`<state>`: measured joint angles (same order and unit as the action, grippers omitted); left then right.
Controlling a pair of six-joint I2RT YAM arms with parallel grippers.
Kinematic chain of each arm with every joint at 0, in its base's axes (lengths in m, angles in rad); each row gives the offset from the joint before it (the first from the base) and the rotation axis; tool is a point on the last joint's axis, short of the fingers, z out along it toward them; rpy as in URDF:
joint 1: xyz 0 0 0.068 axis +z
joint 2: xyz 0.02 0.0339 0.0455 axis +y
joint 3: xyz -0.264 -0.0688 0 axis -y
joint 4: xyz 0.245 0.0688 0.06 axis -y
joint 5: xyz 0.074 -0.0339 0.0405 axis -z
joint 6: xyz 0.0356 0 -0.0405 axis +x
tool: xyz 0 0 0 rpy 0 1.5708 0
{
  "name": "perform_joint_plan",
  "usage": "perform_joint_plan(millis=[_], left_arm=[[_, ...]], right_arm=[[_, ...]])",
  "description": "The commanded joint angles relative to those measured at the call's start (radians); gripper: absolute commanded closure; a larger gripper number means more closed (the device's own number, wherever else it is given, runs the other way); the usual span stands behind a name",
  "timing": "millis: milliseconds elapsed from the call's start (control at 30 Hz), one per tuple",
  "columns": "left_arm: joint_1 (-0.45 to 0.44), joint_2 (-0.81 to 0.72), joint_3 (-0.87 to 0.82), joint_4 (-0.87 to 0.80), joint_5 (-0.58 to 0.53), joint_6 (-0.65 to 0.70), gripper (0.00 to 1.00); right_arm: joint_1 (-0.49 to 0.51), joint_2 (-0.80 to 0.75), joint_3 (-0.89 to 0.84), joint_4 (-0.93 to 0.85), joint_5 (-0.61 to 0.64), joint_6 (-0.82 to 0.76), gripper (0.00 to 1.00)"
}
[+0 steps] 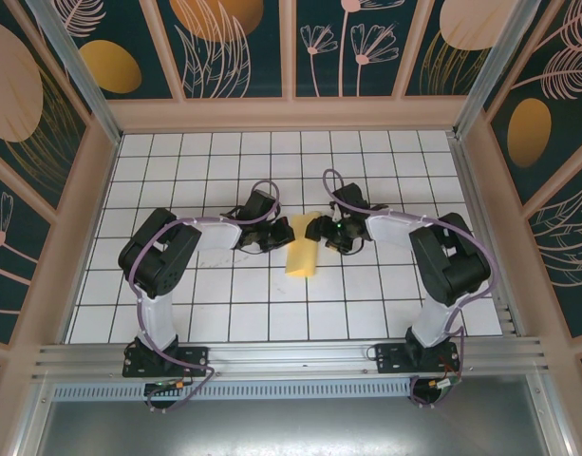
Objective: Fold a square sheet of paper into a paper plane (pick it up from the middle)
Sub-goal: Hold the square sheet of paper at the center of the table.
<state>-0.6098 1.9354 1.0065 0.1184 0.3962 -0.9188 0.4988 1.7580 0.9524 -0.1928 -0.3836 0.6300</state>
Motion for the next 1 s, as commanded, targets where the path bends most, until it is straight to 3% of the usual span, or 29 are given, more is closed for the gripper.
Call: perform_joint_plan(millis=[0,133,267,433,967], left_arm=[[-0.005,-0.008,0.026,-0.001,0.019,0.019,1.00],[-0.005,-0.079,0.013,-0.009,-0.042,0.009,0.93],[-0.004,-0.230,-0.028,-0.061,-0.265,-0.035,0.79],[-0.002,-0.355,-0.098,-0.145,-0.460,-0.066,0.78],[-0.001,-0.363,-0.117,-0.103,-0.405,-0.051,0.79]], right_arm=[[0.019,0.025,0.029,-0.048,0.035,-0.018,0.42],[0.020,0.032,0.034,-0.082,0.067,-0.032,0.43],[0.023,0.042,0.054,-0.110,0.089,-0.039,0.41],[0.036,0.071,0.089,-0.167,0.145,-0.043,0.41],[0.036,0.081,0.120,-0.201,0.118,-0.093,0.42]])
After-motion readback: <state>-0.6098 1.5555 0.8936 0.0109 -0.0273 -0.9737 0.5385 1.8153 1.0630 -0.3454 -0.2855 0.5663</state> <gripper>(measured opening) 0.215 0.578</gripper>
